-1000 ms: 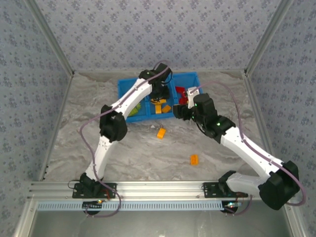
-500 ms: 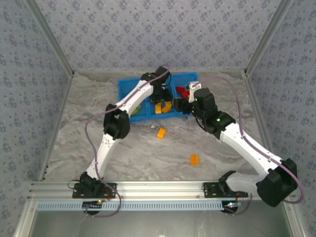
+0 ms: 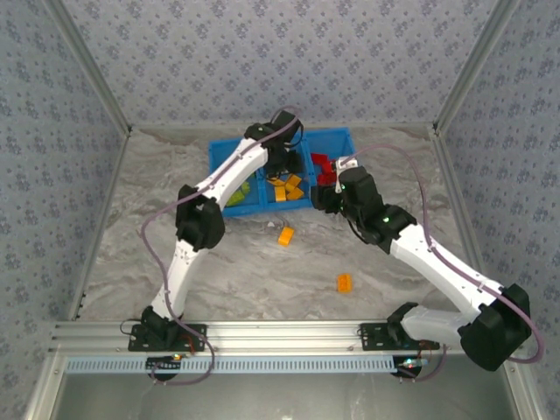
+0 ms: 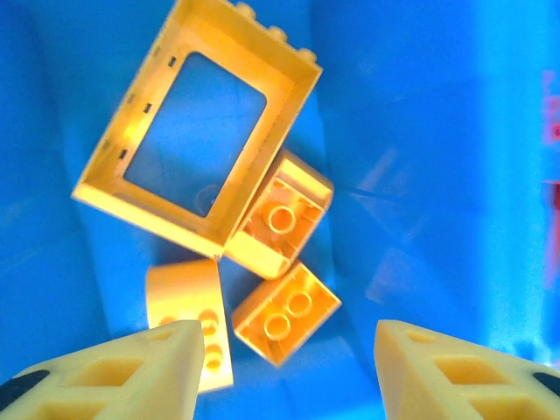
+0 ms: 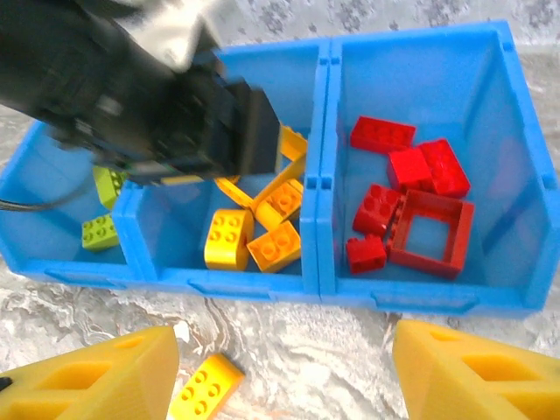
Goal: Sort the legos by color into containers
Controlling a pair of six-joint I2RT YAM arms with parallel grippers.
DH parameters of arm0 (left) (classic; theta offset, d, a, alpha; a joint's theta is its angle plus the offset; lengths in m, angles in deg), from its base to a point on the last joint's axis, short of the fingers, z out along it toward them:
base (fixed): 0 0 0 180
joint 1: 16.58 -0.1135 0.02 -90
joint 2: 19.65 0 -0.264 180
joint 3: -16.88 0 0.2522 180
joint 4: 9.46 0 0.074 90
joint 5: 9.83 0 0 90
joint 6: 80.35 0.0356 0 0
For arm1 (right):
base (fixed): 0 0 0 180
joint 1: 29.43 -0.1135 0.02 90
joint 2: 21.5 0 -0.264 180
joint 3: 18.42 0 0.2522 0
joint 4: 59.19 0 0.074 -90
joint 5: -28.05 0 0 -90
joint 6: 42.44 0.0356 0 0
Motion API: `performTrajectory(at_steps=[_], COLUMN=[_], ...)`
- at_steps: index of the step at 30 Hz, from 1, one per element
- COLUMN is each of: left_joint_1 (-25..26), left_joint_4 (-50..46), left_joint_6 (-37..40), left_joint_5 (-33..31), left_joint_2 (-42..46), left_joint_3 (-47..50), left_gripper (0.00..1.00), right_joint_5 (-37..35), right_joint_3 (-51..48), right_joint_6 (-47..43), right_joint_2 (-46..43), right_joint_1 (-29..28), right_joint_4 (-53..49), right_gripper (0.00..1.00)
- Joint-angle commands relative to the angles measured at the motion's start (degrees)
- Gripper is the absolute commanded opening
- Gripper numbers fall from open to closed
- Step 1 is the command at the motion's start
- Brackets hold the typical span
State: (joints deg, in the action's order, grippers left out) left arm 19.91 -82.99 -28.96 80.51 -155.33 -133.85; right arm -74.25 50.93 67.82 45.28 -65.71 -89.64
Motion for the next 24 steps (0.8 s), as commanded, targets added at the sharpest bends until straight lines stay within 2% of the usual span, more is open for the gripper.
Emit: performTrajectory(at_steps=[1, 6, 10, 14, 18, 24], left_joint_1=[1.49, 2.6, 3.42, 6.02, 9.24, 13.27], left_joint_4=[2.06, 10.54, 22.51, 28.4, 22.82, 11.84], left_joint_6=[-1.52, -2.8, -1.25, 0.58, -1.09, -4.9], left_joint_5=[-5.32, -9.3, -7.2, -8.07, -9.55, -6.86], left_joint_2=[10.58, 27.78, 45.79, 64.93, 80.36, 94.61], left_joint_3=[5.19, 24.57, 46.25, 63.55, 72.59, 77.73], left_gripper=[0.53, 0.53, 0.55, 0.56, 0.58, 0.63], right_joint_5=[-4.78, -7.31, -7.39, -6.54, -3.17, -1.87], right_joint_3=[-0.63, 1.58, 2.78, 4.53, 7.95, 12.23], right_joint_6=[6.24, 13.44, 19.67, 25.72, 32.24, 40.92], right_joint_2=[1.6, 7.91, 12.01, 16.97, 23.63, 32.08], right_joint_1=[-2.88, -7.84, -10.2, -11.23, -11.43, -12.59], right_joint_4=[-5.7, -9.12, -8.14, -9.08, -11.89, -13.91], right_gripper=[0.67, 0.65, 0.65, 0.65, 0.65, 0.67])
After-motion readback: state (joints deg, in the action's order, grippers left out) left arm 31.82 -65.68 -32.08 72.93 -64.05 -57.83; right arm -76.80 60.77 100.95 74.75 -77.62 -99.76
